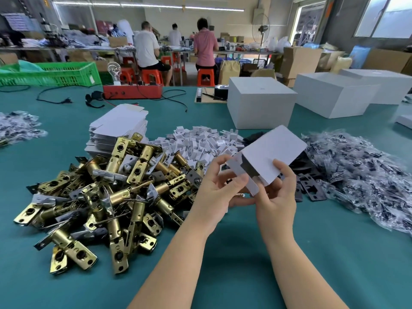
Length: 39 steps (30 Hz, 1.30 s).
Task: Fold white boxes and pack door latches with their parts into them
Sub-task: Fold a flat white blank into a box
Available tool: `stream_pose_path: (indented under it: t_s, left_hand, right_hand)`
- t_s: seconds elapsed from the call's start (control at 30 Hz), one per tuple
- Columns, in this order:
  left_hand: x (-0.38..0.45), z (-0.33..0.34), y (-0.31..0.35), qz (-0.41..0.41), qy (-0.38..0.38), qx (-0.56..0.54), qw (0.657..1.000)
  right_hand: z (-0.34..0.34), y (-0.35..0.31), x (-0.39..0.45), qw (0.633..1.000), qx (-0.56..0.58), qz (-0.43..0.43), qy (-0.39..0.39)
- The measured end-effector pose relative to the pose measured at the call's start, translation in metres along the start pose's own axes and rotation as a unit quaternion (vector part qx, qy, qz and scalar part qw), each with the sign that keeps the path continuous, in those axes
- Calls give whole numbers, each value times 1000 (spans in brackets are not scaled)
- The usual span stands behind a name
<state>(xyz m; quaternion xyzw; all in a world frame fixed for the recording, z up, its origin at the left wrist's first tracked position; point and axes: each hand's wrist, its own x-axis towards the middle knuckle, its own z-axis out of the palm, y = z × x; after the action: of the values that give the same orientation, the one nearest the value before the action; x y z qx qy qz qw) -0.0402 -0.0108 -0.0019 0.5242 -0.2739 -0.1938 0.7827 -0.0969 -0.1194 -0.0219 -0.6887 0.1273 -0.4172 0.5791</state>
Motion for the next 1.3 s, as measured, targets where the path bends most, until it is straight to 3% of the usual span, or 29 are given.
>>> stream_pose_path:
  t_s: [0.17,0.4,0.57,0.93,1.07,1.3]
  left_hand:
    - [-1,-16,3,13,-1,188,982]
    - [-3,-12,2,32,-24,194,980]
    - [-3,-4,0,14,-38,99,994]
    - [-1,11,-3,2,71,-88,994]
    - [-1,10,-2,-14,80,-103,991]
    - [2,6,-4,-18,112,-78,990]
  right_hand:
    - [-6,2,4,1000,-9,-17,-15]
    - [-6,2,9,995,-23,-2,-93]
    - [-5,4,10,997,-8,24,-78]
    - [0,3,2,994,4,-26,-109]
    - [0,3,-1,990,34,-43,-133]
    - [3,6,-2,995,-9,-13,-99]
